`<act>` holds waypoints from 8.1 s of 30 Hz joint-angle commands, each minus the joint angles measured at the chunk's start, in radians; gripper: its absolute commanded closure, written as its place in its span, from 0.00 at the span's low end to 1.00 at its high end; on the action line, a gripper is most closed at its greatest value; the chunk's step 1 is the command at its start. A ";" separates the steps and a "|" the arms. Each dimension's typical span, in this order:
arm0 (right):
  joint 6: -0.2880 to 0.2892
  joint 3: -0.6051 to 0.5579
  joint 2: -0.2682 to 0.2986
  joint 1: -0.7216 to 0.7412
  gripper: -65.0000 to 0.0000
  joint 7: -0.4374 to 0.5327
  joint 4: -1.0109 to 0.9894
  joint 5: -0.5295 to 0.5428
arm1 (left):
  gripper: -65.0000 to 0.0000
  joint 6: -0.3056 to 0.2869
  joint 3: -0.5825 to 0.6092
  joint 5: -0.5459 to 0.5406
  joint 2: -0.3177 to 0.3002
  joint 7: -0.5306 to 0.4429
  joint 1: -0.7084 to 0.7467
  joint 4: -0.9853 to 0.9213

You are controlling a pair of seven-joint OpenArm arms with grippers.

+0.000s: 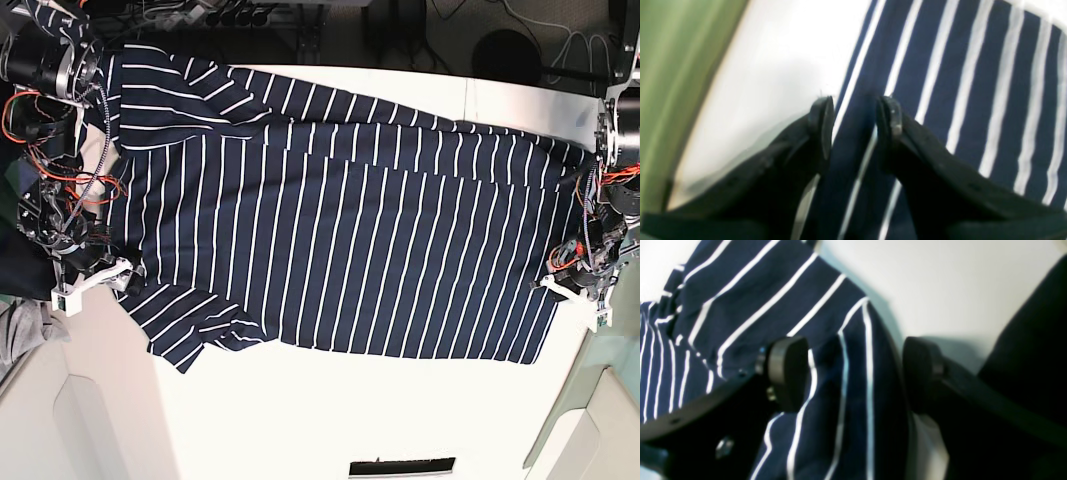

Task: Layout the t-shirt on the table in an organized manner, then fold the t-shirt properly
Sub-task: 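Fold the grasped shirt side over toward the middle with both grippers, then press the folded shirt flat and regrasp its edge with both grippers, then lift the shirt end with the left gripper and fold it toward the right gripper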

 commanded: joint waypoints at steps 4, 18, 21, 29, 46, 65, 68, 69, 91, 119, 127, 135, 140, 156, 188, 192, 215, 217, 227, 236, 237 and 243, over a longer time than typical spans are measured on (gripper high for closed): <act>0.021 0.001 0.007 0.004 0.32 -0.034 0.006 0.023 | 0.63 -0.008 -0.001 0.003 -0.004 -0.028 -0.034 0.003; 0.141 0.001 0.006 -0.006 0.33 -0.045 0.006 0.088 | 0.94 0.000 -0.001 0.089 0.076 -0.032 -0.034 0.004; 0.141 0.001 0.006 -0.006 0.46 -0.045 0.016 0.088 | 1.00 0.050 -0.001 0.089 0.054 -0.038 -0.034 0.019; 0.149 0.001 0.006 -0.009 1.00 -0.050 0.108 0.087 | 1.00 -0.220 -0.001 0.079 -0.023 0.068 -0.034 0.164; 0.164 0.002 0.011 -0.419 1.00 -0.250 0.753 0.222 | 1.00 -0.455 -0.001 -0.453 -0.314 0.516 0.126 0.473; 0.126 0.039 0.005 -0.475 0.46 -0.154 0.768 0.241 | 0.63 -0.455 -0.062 -0.405 -0.269 0.330 0.223 0.518; 0.126 0.039 0.005 -0.418 0.46 -0.154 0.747 0.233 | 0.63 -0.415 -0.070 -0.302 -0.235 0.271 0.182 0.518; 0.125 0.038 0.005 -0.397 0.46 -0.154 0.733 0.223 | 0.63 -0.371 -0.070 -0.247 -0.216 0.240 0.175 0.518; 0.169 0.020 -0.088 -0.108 0.46 -0.158 0.159 0.208 | 0.84 -0.120 -0.069 0.164 -0.010 0.029 0.066 0.159; 0.168 -0.055 -0.047 -0.678 1.00 -0.365 1.131 0.358 | 1.00 -0.455 -0.009 -0.280 -0.368 0.298 0.283 0.674; 0.168 0.004 -0.042 -0.880 1.00 -0.368 1.306 0.412 | 1.00 -0.455 -0.016 -0.415 -0.413 0.517 0.286 0.674; 0.164 0.003 -0.042 -0.971 1.00 -0.369 1.309 0.417 | 1.00 -0.455 -0.016 -0.417 -0.412 0.537 0.340 0.674; 0.163 0.003 -0.042 -0.979 0.97 -0.405 1.270 0.386 | 0.82 -0.455 -0.016 -0.412 -0.412 0.537 0.401 0.674; 0.156 0.038 -0.077 -0.927 0.45 -0.356 1.327 0.425 | 0.70 -0.388 -0.171 -0.323 -0.388 0.303 0.426 0.674; 0.150 -0.065 -0.177 -0.732 1.00 -0.336 0.840 0.275 | 0.58 -0.214 -0.224 0.039 -0.163 0.153 0.415 0.535; 0.150 -0.065 -0.177 -0.732 1.00 -0.336 0.840 0.275 | 0.58 -0.256 -0.224 -0.029 -0.163 0.185 0.415 0.511; 0.157 -0.065 -0.177 -0.695 1.00 -0.336 0.840 0.301 | 1.00 -0.455 -0.222 -0.128 -0.156 0.222 0.484 0.512; 0.157 -0.065 -0.177 -0.690 1.00 -0.336 0.840 0.301 | 1.00 -0.455 -0.222 -0.178 -0.180 0.187 0.484 0.520; 0.157 -0.065 -0.177 -0.667 1.00 -0.336 0.840 0.301 | 1.00 -0.455 -0.223 -0.281 -0.248 0.351 0.604 0.966; 0.157 -0.065 -0.177 -0.638 1.00 -0.337 0.839 0.262 | 1.00 -0.455 -0.223 -0.319 -0.106 0.352 0.842 1.465; 0.157 -0.065 -0.177 -0.638 1.00 -0.337 0.839 0.254 | 1.00 -0.455 -0.223 -0.317 -0.079 0.352 0.855 1.486; 0.156 -0.065 -0.177 -0.638 1.00 -0.336 0.839 0.248 | 1.00 -0.455 -0.196 -0.299 0.052 0.360 0.886 1.501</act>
